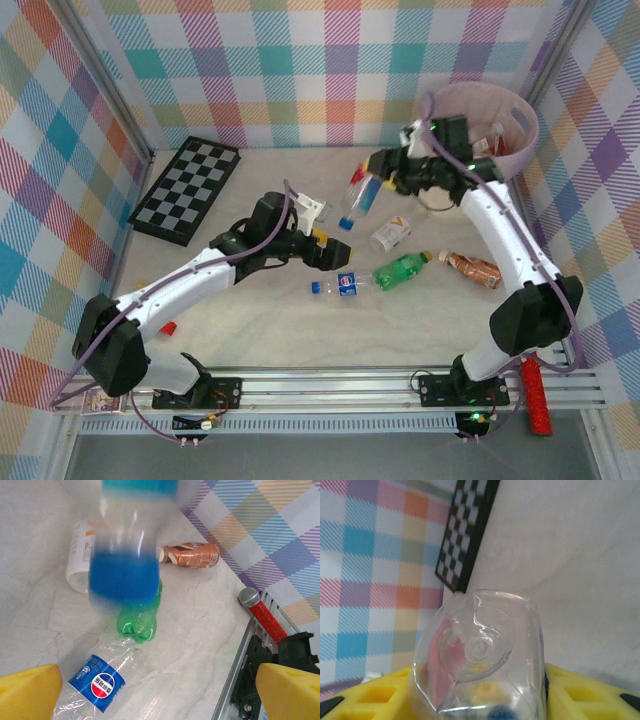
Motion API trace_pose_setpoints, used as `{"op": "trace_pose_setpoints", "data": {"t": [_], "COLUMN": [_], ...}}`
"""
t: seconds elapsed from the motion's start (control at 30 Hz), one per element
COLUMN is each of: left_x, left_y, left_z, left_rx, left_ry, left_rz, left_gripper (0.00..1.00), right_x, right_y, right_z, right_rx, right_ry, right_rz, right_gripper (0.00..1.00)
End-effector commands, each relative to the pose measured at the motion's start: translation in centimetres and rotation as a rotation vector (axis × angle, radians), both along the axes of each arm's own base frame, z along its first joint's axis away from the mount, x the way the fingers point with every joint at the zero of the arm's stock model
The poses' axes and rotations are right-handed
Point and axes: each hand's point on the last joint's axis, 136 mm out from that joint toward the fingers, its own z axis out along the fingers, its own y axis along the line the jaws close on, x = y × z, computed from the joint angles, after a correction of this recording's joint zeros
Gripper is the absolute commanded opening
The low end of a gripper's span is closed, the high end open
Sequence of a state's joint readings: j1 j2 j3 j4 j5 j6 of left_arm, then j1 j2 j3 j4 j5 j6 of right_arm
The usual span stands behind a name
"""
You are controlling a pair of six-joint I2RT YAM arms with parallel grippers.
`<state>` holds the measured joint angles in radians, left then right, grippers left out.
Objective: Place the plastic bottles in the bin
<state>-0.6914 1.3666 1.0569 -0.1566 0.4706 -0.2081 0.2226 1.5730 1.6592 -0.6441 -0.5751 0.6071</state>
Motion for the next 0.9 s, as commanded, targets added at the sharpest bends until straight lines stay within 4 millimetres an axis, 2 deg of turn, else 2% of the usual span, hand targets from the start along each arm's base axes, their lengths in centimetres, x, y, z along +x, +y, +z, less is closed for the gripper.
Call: {"op": "trace_pose_setpoints", "data": {"t": [0.0, 0.1, 0.17, 0.23, 0.37, 0.47, 0.6, 0.73, 0.87], "left_x": [-0.6, -0.7, -0.4, -0.2, 0.0, 0.1, 0.1, 0.2, 0.2], "left_y": [0.2, 0.0, 0.1, 0.3, 0.7, 0.8, 0.7, 0.6, 0.6], "left_z": [-0.6, -1.3, -1.9, -2.5, -3.2, -3.4, -3.6, -3.6, -3.7], "left_rx": [0.021, 0.03, 0.042, 0.065, 0.102, 0.111, 0.113, 0.109, 0.108], "left_ry": [0.005, 0.031, 0.035, 0.043, 0.057, 0.06, 0.065, 0.073, 0.078], "left_rz": [-0.021, -0.03, -0.016, -0.001, 0.017, 0.021, 0.022, 0.023, 0.029], "left_gripper": [0.99, 1.0, 1.0, 1.0, 1.0, 1.0, 1.0, 1.0, 0.99], "right_x": [1.4, 2.8, 3.7, 4.3, 5.3, 6.6, 8.9, 11.1, 12.7], "right_y": [-4.9, -9.5, -13.1, -16.3, -20.9, -23.1, -24.4, -24.7, -25.3], "right_z": [5.3, 9.6, 11.7, 13.2, 15.4, 15.7, 14.8, 13.4, 11.1], "right_rx": [-0.056, -0.083, -0.16, -0.231, -0.393, -0.491, -0.531, -0.472, -0.385], "right_ry": [-0.154, -0.273, -0.349, -0.403, -0.513, -0.561, -0.578, -0.554, -0.501], "right_rz": [-0.105, -0.246, -0.379, -0.499, -0.699, -0.79, -0.845, -0.886, -0.963], "right_gripper": [0.51, 0.51, 0.51, 0.5, 0.5, 0.49, 0.49, 0.48, 0.47]}}
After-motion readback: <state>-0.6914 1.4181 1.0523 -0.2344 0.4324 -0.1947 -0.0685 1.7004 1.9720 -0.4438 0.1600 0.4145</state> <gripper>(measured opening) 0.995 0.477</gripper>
